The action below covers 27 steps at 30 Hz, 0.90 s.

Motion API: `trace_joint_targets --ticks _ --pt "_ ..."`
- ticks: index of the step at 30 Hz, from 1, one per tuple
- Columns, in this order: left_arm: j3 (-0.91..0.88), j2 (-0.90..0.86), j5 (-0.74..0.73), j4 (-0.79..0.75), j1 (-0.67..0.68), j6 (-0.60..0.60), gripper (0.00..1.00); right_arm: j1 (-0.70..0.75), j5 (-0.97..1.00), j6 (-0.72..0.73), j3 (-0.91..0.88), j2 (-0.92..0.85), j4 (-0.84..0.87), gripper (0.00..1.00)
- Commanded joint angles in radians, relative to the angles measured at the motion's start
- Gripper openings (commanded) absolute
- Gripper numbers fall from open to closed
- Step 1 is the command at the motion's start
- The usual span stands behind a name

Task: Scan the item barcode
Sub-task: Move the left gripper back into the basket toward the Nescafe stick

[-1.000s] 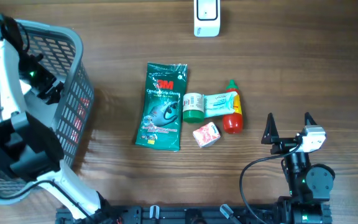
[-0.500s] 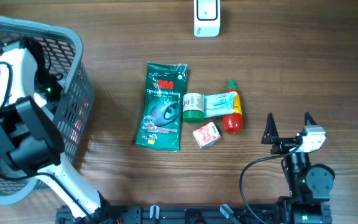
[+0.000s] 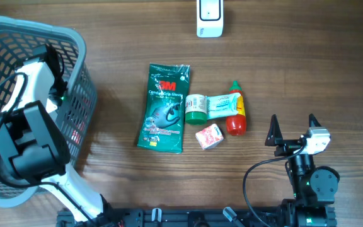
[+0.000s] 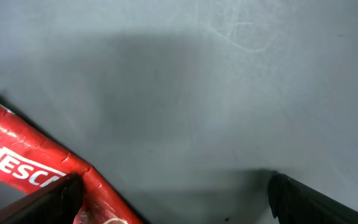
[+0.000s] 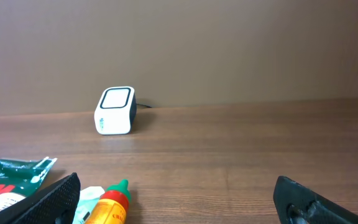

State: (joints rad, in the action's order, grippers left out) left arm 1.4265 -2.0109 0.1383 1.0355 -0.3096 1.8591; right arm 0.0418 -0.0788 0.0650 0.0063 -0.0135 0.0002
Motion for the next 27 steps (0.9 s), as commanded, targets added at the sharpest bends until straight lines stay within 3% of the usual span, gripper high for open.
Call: trace_joint_targets --ticks 1,6,12,18,20,23,27 --pt "-0.07 -0.079 0.114 -0.016 0.045 0.004 1.0 0.001 -0.012 -0.013 -0.001 0.006 0.005 1.0" --pt "-0.067 -0.064 0.269 0.004 0.018 0.003 1.0 0.001 -0.012 -0.012 -0.001 0.006 0.005 1.0" --pt "-0.024 -0.007 0.305 0.019 -0.044 -0.008 1.0 0.001 -0.012 -0.012 -0.001 0.006 0.005 1.0" --pt "0.068 0.05 0.309 0.012 -0.11 -0.199 1.0 0.001 -0.012 -0.012 -0.001 0.006 0.005 1.0" --pt "0.089 0.063 0.293 0.025 -0.123 -0.278 1.0 0.001 -0.012 -0.012 -0.001 0.006 0.005 1.0" --pt "0.093 0.082 0.227 0.08 -0.126 -0.293 1.0 0.001 -0.012 -0.012 -0.001 0.006 0.005 1.0" --pt "0.091 0.086 0.02 0.189 -0.125 -0.292 1.0 0.001 -0.012 -0.012 -0.001 0.006 0.005 1.0"
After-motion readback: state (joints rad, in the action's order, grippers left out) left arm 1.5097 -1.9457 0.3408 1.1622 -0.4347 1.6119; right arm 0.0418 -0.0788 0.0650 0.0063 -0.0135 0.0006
